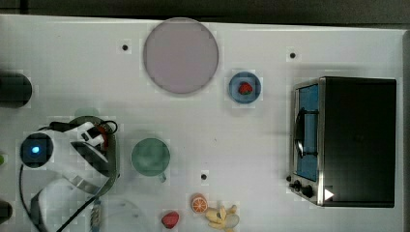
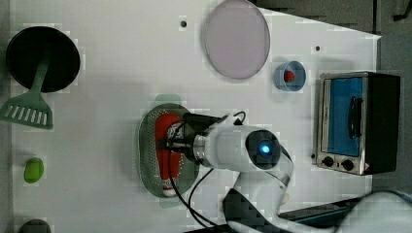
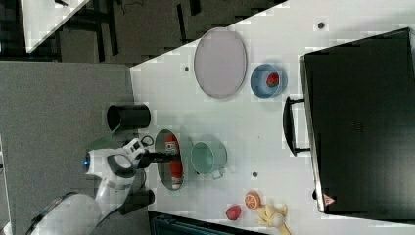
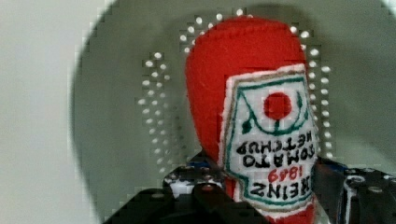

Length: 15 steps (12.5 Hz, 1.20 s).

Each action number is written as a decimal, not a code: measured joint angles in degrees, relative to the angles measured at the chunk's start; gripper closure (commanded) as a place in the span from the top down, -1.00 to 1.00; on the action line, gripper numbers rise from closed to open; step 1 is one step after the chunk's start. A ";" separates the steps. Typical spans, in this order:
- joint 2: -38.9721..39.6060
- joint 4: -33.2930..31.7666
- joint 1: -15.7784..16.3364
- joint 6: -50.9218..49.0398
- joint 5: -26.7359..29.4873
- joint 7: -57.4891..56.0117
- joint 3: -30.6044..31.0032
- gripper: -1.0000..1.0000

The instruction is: Pick ketchup from strainer and place it on the table

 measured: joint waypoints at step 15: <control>-15.54 22.21 -8.02 -34.33 15.84 -25.55 -10.07 0.16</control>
